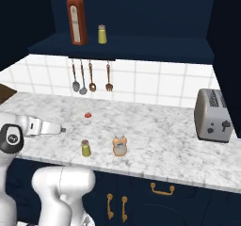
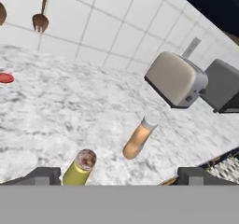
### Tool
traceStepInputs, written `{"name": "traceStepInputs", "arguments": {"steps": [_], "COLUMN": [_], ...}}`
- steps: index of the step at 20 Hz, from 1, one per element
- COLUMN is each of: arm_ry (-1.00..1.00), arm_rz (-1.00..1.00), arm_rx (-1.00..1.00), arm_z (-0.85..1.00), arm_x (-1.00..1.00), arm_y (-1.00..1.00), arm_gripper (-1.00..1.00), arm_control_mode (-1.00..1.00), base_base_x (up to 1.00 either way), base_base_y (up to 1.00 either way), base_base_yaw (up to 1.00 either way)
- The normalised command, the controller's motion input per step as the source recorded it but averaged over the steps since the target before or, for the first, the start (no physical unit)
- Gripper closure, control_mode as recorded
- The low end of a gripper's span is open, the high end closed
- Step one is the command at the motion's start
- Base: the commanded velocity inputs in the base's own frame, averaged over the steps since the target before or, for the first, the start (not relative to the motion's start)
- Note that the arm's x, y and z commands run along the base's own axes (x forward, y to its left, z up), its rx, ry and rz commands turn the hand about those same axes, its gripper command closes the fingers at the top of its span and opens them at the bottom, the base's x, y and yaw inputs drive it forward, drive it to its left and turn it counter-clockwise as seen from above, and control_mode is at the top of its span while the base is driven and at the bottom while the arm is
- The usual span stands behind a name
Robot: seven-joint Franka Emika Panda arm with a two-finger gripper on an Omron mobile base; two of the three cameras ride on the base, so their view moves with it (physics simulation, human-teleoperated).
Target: Put the shaker and condiment bottle from the counter next to their counterparts in the cabinet.
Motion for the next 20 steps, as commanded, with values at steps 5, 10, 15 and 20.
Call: {"name": "traceStepInputs", "arguments": {"steps": [5,10,15,20], "arm_ry": [-0.39,-0.51,-0.35,-0.11], "arm_rz": [0.00,-0.04,-0.06,-0.08], "arm_rx": [-0.13,-0.02,0.11,0.03], "arm_z": [-0.78,-0.61,-0.19,-0.01], "arm_x": [-0.09,-0.31,-0.12,-0.03], "arm_y": [0.00,-0.12,-0.50,-0.13], "arm_gripper": [-1.00,-1.00,-1.00,-1.00], "arm_control_mode": [-1.00,-1.00,-1.00,-1.00], "base_base_x": [0.00,0.00,0.00,0.00], "base_base_y": [0.00,0.00,0.00,0.00], "base_base_yaw": [0.00,0.00,0.00,0.00]}}
